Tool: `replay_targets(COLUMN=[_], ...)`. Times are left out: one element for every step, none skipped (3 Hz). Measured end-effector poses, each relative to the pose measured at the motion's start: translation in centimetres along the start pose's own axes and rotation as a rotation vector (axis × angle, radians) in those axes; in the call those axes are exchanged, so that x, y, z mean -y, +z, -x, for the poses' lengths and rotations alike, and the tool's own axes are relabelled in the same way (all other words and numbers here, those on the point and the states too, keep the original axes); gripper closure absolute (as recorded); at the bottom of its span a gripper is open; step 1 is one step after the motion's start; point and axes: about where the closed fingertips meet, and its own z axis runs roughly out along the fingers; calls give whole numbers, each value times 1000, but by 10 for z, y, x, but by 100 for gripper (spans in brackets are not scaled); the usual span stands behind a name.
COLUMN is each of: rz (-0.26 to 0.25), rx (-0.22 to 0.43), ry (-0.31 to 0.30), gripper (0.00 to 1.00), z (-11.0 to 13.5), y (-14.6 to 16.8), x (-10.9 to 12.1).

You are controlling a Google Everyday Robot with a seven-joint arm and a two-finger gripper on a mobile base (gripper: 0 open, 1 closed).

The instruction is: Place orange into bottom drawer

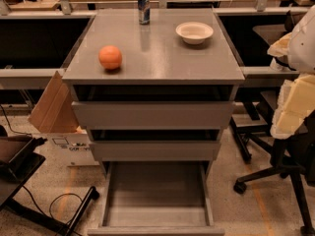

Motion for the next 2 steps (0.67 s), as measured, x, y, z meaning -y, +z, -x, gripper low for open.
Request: replay_targets(rz=[-4,-32], rx=[13,138], ry=[-6,-68], gripper=[0,0], z=[5,51], y=[1,11], x=[4,45])
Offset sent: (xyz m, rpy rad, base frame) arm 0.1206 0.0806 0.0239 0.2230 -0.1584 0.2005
